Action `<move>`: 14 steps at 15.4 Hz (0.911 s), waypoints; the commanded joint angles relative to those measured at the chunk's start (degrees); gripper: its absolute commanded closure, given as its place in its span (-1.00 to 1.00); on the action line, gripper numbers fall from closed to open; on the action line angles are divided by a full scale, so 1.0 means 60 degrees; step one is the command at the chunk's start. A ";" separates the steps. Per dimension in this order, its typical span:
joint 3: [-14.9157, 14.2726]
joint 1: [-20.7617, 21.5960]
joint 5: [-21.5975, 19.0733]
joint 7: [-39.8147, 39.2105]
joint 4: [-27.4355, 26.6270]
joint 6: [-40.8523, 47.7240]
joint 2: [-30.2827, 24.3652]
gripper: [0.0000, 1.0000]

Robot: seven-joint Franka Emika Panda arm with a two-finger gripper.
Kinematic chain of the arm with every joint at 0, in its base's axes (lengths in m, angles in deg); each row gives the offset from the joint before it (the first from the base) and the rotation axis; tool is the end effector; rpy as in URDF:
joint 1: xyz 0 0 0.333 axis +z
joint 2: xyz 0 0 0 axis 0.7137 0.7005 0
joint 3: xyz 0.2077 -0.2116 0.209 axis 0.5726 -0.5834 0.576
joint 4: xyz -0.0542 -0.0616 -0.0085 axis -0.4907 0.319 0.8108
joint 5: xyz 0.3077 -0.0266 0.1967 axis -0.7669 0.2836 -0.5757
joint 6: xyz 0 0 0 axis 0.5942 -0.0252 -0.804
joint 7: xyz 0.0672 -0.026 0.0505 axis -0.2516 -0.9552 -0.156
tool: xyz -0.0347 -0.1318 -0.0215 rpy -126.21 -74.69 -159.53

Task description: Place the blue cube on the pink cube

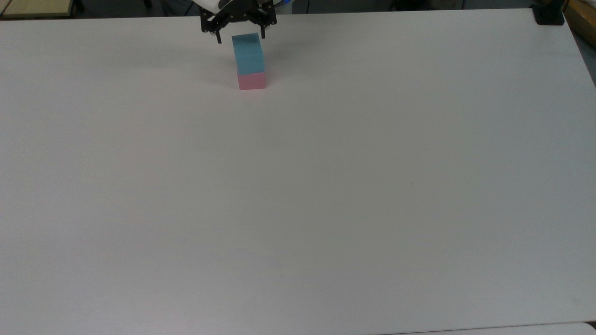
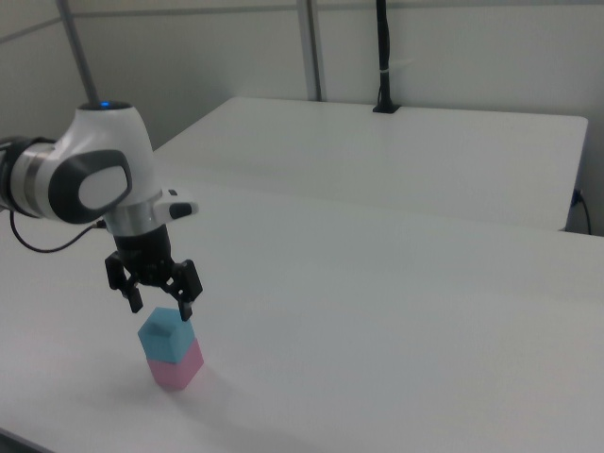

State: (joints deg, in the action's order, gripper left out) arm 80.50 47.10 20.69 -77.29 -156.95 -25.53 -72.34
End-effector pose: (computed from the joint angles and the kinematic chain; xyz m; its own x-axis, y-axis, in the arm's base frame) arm 0.3999 -0.0096 0.4599 0.9787 0.1910 -0.0747 0.1928 -0.9811 0.0174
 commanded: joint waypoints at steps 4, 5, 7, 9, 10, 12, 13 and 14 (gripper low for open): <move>-0.0055 0.0135 -0.0140 0.0056 0.2919 0.2747 -0.0027 -1.00; -0.0055 0.0106 -0.0140 0.0056 0.3300 0.2967 0.0017 -1.00; -0.0069 0.0048 -0.0140 0.0056 0.4062 0.3407 0.0178 -1.00; -0.0069 0.0033 -0.0140 0.0056 0.4824 0.3832 0.0514 -1.00; -0.0069 0.0033 -0.0140 0.0071 0.5176 0.3979 0.0690 -1.00; -0.0069 0.0033 -0.0125 0.0173 0.5951 0.4112 0.1027 -1.00; -0.0084 0.0033 -0.0111 0.0348 0.6202 0.4112 0.1188 -1.00; -0.0113 0.0033 -0.0110 0.0581 0.6466 0.4112 0.1422 -1.00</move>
State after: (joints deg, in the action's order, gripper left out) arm 80.49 47.12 20.69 -76.54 -124.47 -3.42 -68.25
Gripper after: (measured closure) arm 0.000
